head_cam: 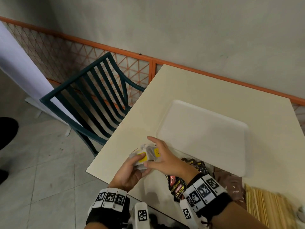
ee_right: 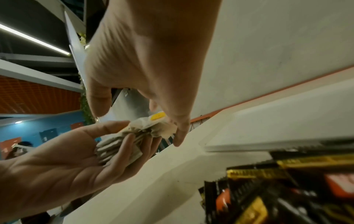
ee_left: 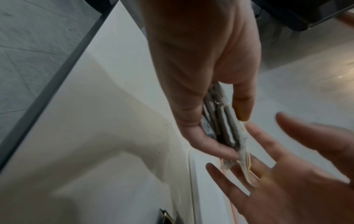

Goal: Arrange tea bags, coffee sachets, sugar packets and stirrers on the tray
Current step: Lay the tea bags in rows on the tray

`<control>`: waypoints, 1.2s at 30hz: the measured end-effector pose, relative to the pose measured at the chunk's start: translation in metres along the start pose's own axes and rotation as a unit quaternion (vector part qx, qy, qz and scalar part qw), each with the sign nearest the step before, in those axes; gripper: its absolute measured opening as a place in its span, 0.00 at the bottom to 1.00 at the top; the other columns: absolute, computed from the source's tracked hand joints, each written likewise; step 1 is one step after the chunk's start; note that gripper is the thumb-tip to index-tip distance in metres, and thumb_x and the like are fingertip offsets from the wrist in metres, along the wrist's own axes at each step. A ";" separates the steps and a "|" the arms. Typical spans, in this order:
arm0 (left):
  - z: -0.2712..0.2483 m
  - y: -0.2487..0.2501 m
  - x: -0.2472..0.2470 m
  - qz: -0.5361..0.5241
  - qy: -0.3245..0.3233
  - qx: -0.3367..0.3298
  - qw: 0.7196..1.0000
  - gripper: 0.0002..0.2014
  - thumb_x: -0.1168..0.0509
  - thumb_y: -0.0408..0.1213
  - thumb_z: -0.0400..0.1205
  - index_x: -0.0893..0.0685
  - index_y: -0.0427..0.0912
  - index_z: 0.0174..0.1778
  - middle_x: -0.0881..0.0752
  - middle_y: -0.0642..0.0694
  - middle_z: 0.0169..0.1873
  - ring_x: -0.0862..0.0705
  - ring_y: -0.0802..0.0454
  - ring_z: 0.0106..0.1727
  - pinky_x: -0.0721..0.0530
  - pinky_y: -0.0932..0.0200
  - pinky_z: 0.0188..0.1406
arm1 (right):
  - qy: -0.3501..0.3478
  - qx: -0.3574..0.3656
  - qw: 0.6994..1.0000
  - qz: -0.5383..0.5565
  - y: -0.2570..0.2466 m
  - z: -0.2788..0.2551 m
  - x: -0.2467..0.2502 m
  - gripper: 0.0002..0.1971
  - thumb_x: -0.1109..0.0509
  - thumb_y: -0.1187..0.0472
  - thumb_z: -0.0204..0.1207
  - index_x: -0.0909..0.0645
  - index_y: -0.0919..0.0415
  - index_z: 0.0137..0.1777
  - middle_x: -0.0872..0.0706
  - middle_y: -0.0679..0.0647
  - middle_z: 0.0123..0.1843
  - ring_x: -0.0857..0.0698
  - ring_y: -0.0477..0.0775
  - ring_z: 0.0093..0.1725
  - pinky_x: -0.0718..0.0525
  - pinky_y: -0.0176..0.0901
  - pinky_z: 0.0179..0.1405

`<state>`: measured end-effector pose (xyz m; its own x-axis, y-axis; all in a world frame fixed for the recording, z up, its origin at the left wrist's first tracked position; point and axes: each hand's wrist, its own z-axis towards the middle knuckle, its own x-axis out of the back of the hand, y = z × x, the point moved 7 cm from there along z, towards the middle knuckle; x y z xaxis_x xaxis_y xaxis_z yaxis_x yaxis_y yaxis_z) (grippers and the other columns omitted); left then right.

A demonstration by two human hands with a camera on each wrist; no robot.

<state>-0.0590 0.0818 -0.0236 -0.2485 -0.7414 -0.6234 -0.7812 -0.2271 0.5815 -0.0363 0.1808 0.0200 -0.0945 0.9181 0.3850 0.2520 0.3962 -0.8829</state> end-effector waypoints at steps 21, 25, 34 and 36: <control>0.017 -0.012 -0.082 -0.029 0.011 -0.021 0.999 0.15 0.38 0.29 0.77 0.21 0.35 0.60 0.14 0.34 0.51 0.15 0.41 0.54 0.10 0.50 0.43 | 0.213 -0.043 0.965 0.149 0.042 -0.060 0.110 0.15 0.43 0.69 0.81 0.30 0.44 0.53 0.20 0.54 0.47 0.23 0.53 0.35 0.23 0.31 0.32; 0.017 -0.009 -0.084 -0.011 0.024 -0.033 0.999 0.17 0.37 0.29 0.75 0.21 0.36 0.60 0.11 0.36 0.48 0.15 0.41 0.55 0.10 0.49 0.44 | 0.158 -0.083 0.966 0.185 0.055 -0.061 0.123 0.20 0.42 0.70 0.80 0.36 0.49 0.66 0.27 0.48 0.50 0.25 0.47 0.36 0.25 0.24 0.28; 0.023 -0.013 -0.070 0.012 0.054 -0.048 0.997 0.18 0.37 0.31 0.75 0.22 0.38 0.62 0.15 0.35 0.58 0.17 0.41 0.60 0.11 0.53 0.41 | 0.138 -0.146 0.972 0.121 0.084 -0.050 0.142 0.19 0.41 0.67 0.76 0.34 0.48 0.63 0.35 0.49 0.52 0.32 0.52 0.58 0.29 0.35 0.47; 0.024 -0.013 -0.068 0.016 0.054 -0.046 0.997 0.18 0.37 0.31 0.76 0.22 0.39 0.62 0.15 0.35 0.58 0.17 0.41 0.62 0.11 0.52 0.43 | 0.131 -0.140 0.979 0.075 0.085 -0.045 0.145 0.17 0.46 0.68 0.79 0.32 0.49 0.62 0.36 0.46 0.48 0.31 0.48 0.53 0.31 0.38 0.51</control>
<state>-0.0458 0.1502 -0.0013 -0.2052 -0.8113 -0.5474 -0.7176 -0.2556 0.6479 0.0144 0.3467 0.0124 0.2049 0.9158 0.3456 0.5014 0.2050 -0.8406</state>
